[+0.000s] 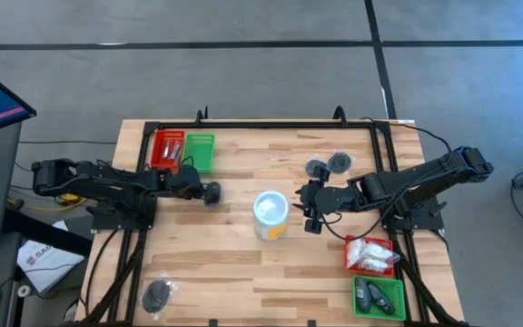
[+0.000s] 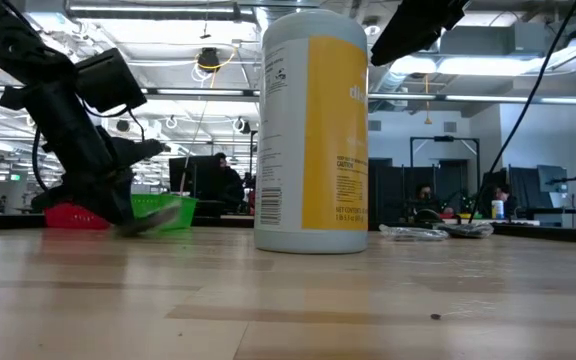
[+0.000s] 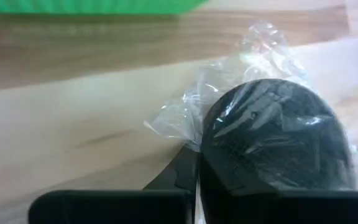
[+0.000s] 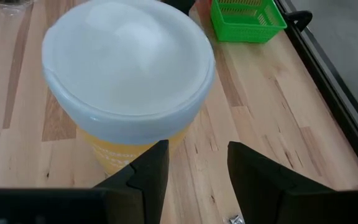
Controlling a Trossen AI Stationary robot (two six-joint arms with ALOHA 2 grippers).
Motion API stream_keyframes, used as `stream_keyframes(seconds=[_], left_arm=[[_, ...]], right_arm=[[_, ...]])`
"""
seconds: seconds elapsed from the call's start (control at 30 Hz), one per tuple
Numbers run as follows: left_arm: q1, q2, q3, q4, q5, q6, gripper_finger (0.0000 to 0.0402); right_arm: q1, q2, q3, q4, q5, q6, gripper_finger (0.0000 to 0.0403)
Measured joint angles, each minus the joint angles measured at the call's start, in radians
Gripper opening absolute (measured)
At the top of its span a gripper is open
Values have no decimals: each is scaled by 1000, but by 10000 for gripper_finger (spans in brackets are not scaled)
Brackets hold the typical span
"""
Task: Pick & Place Travel size toiletries
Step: Put the black hairbrush into the top green basket
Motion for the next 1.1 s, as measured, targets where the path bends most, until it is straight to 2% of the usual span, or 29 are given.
stream_keyframes(seconds=[0.17, 0.3, 0.53, 0.87, 1.1], left_arm=[[-61, -26, 1, 68, -1, 19, 0], [-104, -93, 11, 85, -30, 30, 0], [-151, -237, 65, 92, -81, 137, 0], [-135, -335, 83, 91, -166, 275, 0], [-71, -381, 83, 89, -254, 370, 0]], right_arm=[[-1, 0, 0, 0, 0, 0, 154], [-2, 0, 0, 0, 0, 0, 154], [-2, 0, 0, 1, 0, 13, 154], [-1, 0, 0, 15, 0, 26, 154], [-1, 0, 0, 19, 0, 26, 154]])
